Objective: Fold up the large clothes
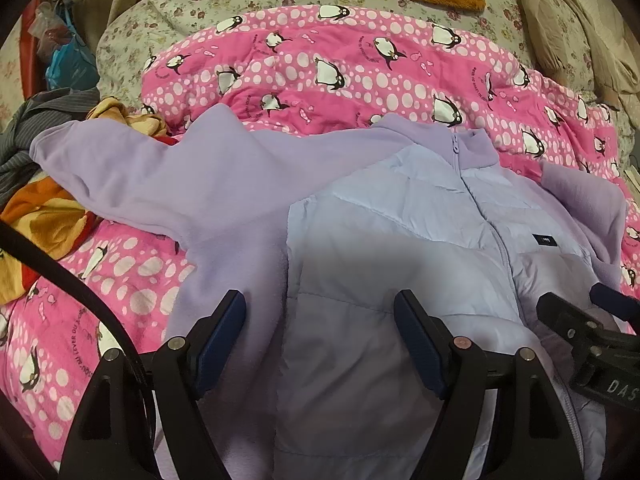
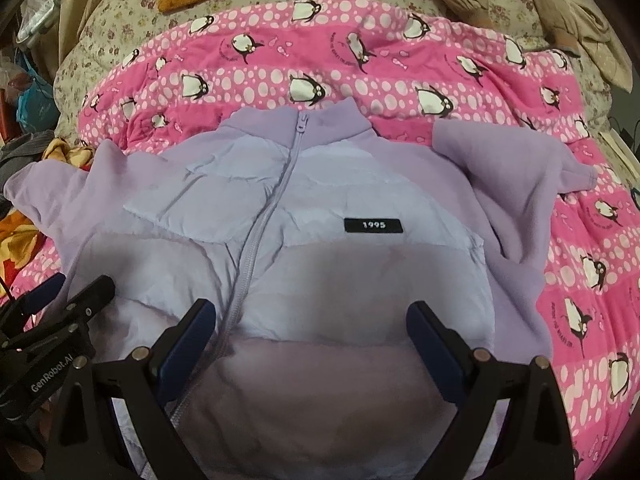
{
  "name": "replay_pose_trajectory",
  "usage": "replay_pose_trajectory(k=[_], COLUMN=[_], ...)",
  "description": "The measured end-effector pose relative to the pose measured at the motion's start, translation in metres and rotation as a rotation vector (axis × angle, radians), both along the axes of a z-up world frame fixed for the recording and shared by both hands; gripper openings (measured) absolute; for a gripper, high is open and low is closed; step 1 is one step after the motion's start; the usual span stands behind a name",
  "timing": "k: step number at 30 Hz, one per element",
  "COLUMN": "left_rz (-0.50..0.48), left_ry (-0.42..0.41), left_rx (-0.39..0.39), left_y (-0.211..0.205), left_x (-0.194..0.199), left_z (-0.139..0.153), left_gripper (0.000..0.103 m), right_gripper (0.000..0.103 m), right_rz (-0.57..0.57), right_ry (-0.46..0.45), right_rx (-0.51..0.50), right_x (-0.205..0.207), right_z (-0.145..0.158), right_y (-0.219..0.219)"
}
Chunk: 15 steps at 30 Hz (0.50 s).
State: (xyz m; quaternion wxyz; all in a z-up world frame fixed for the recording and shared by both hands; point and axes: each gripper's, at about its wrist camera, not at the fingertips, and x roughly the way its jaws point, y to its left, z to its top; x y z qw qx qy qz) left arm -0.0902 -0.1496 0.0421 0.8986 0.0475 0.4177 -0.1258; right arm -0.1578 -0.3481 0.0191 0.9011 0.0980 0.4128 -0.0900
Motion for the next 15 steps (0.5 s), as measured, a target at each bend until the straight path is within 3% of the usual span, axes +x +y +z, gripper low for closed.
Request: replay_pose_trajectory(k=[15], left_rz=[0.043], left_ry=[0.007], left_rx=[-0.032], left_y=[0.015], left_x=[0.004], left_z=[0.006], left_gripper=[0.049], right_gripper=[0.098], right_rz=[0.036], right_ry=[0.025], right_rx=[-0.035], right_x=[0.002], right_z=[-0.005], right_y=[0.014])
